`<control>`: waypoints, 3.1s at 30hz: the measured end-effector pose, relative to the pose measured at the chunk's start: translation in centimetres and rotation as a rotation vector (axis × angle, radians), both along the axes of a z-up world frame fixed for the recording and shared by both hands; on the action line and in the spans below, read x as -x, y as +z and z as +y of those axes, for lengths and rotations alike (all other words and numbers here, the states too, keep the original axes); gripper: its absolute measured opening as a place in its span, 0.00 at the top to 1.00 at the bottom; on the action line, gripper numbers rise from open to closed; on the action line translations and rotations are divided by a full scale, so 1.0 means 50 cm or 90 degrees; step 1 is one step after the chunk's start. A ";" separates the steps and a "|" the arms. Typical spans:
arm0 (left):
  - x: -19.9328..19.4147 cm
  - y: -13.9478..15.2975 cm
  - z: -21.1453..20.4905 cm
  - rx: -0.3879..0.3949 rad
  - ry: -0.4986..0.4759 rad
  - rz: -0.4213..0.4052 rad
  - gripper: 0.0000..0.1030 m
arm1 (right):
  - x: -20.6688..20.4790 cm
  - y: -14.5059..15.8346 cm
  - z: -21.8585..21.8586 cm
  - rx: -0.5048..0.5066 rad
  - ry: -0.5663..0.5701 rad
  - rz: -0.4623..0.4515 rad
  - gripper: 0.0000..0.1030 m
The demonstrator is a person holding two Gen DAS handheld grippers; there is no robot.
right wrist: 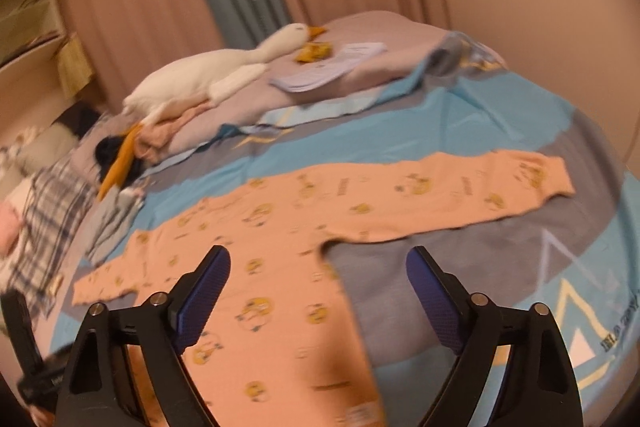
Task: Fold small clothes
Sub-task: 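Move the right gripper to the romper's sleeve cuff and close on it, then lift the sleeve with the right gripper and fold it across the romper body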
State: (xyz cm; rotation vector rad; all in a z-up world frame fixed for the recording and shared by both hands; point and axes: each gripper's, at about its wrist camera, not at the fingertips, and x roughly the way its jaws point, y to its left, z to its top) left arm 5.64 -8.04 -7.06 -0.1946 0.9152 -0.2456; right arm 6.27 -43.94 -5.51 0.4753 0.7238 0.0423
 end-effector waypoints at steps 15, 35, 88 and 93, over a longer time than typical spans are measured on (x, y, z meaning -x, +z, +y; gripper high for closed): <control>-0.020 -0.093 -0.073 0.009 -0.071 0.108 0.12 | 0.020 -0.137 -0.272 -0.098 -0.257 0.128 0.45; -0.037 -0.115 -0.062 0.019 -0.057 0.123 0.13 | -0.085 -0.249 -0.393 -0.213 -0.331 0.165 0.58; -0.037 0.008 0.130 0.043 0.119 -0.003 0.16 | -0.207 0.056 0.260 0.118 0.227 -0.055 0.94; -0.040 0.004 0.134 0.042 0.122 -0.002 0.16 | -0.204 0.014 0.324 0.125 0.289 -0.014 0.94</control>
